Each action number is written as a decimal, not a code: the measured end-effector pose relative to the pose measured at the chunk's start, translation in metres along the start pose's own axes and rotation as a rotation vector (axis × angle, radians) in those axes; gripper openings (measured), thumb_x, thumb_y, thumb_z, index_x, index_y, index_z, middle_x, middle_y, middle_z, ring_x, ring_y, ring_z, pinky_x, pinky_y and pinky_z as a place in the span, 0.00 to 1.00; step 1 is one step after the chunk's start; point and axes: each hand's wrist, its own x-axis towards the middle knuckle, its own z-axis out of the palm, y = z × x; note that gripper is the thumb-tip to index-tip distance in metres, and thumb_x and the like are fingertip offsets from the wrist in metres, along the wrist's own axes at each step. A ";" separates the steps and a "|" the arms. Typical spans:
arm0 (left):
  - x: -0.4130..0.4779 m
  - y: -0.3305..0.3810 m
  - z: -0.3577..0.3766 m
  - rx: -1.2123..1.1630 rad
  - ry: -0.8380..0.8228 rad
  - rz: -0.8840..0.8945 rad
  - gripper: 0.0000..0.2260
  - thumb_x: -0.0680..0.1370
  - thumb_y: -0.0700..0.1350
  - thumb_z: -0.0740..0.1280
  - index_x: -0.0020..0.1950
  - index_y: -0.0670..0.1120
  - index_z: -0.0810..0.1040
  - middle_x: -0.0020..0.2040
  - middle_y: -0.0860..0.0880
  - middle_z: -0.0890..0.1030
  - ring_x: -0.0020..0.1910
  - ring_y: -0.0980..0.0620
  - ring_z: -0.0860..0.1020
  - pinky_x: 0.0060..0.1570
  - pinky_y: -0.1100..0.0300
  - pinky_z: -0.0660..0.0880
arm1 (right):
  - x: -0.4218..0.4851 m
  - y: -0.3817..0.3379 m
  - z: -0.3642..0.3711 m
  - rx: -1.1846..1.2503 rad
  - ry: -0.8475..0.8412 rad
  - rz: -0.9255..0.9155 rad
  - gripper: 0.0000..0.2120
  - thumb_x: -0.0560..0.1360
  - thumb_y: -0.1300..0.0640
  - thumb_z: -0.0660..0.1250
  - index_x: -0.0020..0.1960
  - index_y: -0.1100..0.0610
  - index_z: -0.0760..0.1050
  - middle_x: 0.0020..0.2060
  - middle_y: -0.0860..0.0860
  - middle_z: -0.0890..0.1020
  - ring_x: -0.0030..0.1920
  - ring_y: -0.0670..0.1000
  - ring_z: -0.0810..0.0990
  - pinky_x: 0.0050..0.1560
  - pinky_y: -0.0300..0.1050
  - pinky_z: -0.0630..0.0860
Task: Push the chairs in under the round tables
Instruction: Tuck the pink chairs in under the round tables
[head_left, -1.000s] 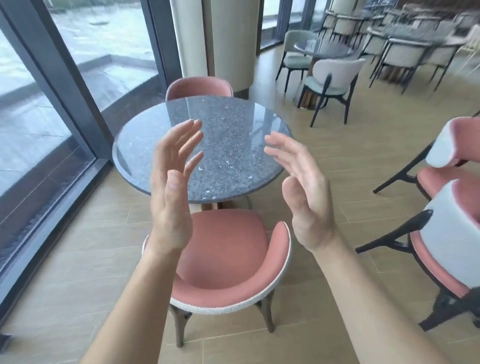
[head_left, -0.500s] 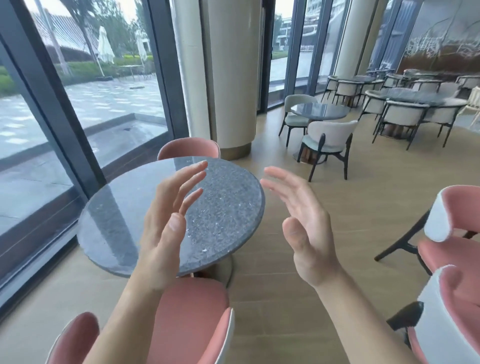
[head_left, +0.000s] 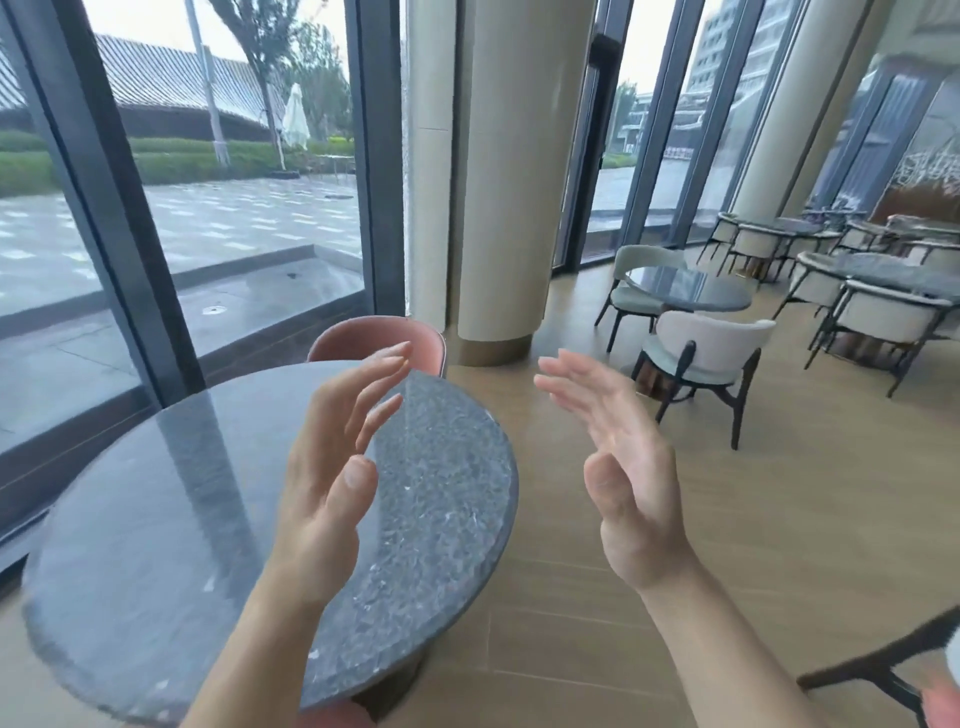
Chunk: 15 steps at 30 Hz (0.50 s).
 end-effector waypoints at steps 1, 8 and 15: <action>0.017 -0.014 0.011 -0.007 -0.001 0.003 0.28 0.79 0.74 0.64 0.73 0.61 0.76 0.78 0.50 0.76 0.79 0.39 0.73 0.77 0.36 0.69 | 0.017 0.011 -0.012 -0.007 -0.002 0.000 0.44 0.75 0.22 0.63 0.75 0.55 0.71 0.71 0.53 0.81 0.72 0.56 0.80 0.77 0.59 0.73; 0.131 -0.112 0.095 -0.029 -0.049 0.035 0.29 0.79 0.74 0.62 0.74 0.60 0.75 0.77 0.50 0.76 0.79 0.40 0.73 0.77 0.40 0.70 | 0.123 0.104 -0.092 0.005 0.023 -0.033 0.41 0.75 0.23 0.64 0.76 0.51 0.71 0.72 0.51 0.81 0.73 0.55 0.80 0.77 0.56 0.73; 0.219 -0.235 0.168 0.023 -0.030 0.040 0.29 0.78 0.76 0.62 0.73 0.62 0.75 0.76 0.52 0.77 0.79 0.39 0.73 0.77 0.44 0.69 | 0.208 0.241 -0.172 0.044 -0.013 -0.053 0.41 0.76 0.23 0.63 0.76 0.52 0.70 0.73 0.50 0.80 0.74 0.55 0.80 0.77 0.61 0.72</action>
